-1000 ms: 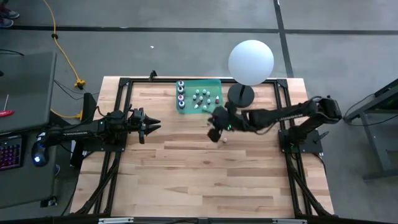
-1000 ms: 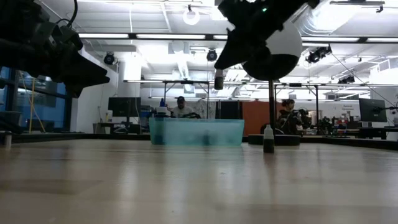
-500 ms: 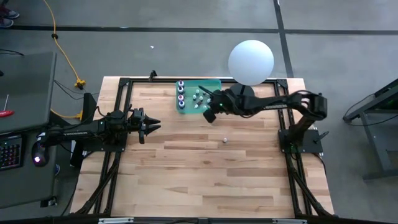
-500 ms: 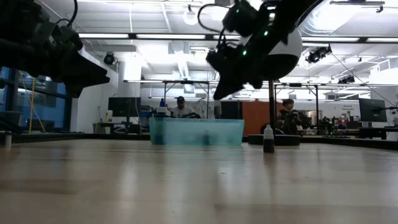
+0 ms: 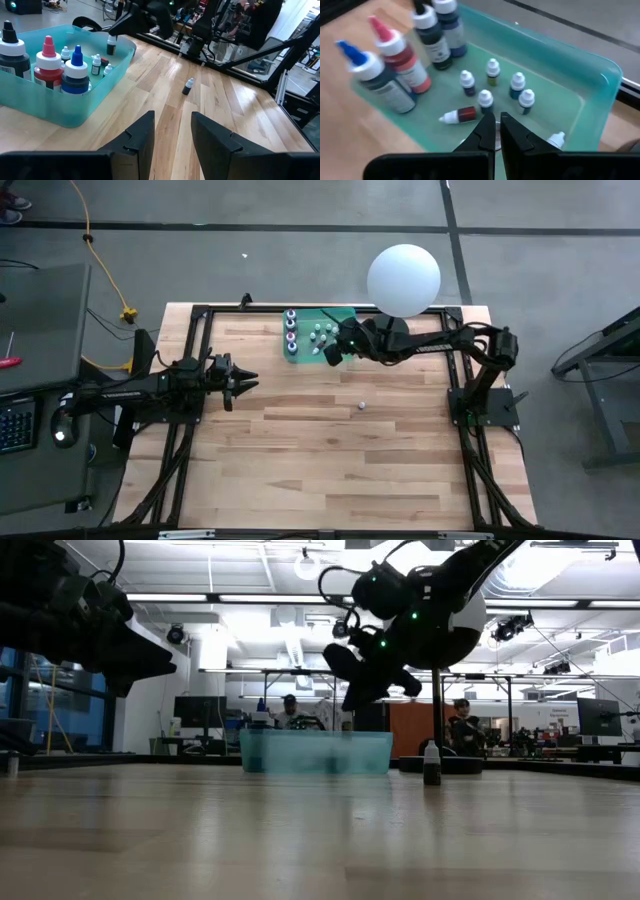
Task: Pick & Place food coloring
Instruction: Put the small light green food coloring bottle into the green bin
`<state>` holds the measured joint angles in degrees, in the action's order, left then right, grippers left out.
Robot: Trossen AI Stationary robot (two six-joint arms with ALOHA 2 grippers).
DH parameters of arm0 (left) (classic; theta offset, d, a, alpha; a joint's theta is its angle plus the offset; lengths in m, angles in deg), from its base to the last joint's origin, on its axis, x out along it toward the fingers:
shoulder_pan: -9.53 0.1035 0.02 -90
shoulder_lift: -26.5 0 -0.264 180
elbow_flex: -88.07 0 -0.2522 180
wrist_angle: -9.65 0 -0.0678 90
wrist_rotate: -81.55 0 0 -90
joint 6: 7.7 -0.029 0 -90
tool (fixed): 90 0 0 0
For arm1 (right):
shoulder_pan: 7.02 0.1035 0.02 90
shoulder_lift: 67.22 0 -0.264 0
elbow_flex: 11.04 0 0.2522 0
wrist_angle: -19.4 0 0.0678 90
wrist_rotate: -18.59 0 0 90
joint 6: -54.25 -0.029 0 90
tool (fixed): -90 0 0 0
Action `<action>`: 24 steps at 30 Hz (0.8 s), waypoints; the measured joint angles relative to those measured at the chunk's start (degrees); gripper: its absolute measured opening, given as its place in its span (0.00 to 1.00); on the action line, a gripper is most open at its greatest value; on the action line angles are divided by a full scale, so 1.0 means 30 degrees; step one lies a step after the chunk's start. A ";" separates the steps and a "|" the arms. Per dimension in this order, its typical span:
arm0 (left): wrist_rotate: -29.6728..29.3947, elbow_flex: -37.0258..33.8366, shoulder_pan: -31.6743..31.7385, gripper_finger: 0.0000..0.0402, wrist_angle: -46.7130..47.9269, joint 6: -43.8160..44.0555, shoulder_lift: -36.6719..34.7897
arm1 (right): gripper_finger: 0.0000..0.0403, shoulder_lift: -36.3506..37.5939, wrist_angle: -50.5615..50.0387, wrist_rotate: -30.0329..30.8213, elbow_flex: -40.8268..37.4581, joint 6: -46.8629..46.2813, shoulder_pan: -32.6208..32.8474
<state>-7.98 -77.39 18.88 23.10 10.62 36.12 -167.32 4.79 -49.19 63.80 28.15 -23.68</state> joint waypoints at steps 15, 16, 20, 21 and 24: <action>0.0002 0.0000 0.0000 0.32 0.0000 0.0003 -0.0003 | 0.00 -0.0777 -0.0686 0.0308 -0.0022 -0.3686 -0.0271; 0.0002 0.0000 0.0000 0.32 0.0000 0.0003 -0.0003 | 0.00 -0.0777 -0.0728 0.0487 -0.0022 -0.3733 -0.0271; 0.0009 0.0000 0.0002 0.32 0.0000 0.0003 -0.0003 | 0.00 -0.0777 -0.1275 0.0309 -0.0022 -0.4644 -0.0271; 0.0009 0.0000 0.0006 0.32 0.0000 0.0001 -0.0003 | 0.00 -0.0777 -0.1480 0.0355 -0.0022 -0.4836 -0.0256; 0.0002 0.0000 0.0003 0.32 0.0000 0.0003 -0.0003 | 0.00 -0.0777 -0.1917 0.0605 -0.0022 -0.4621 -0.0068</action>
<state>-7.98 -77.39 18.89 23.10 10.63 36.11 -169.65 -0.96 -47.37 63.73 14.29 -23.89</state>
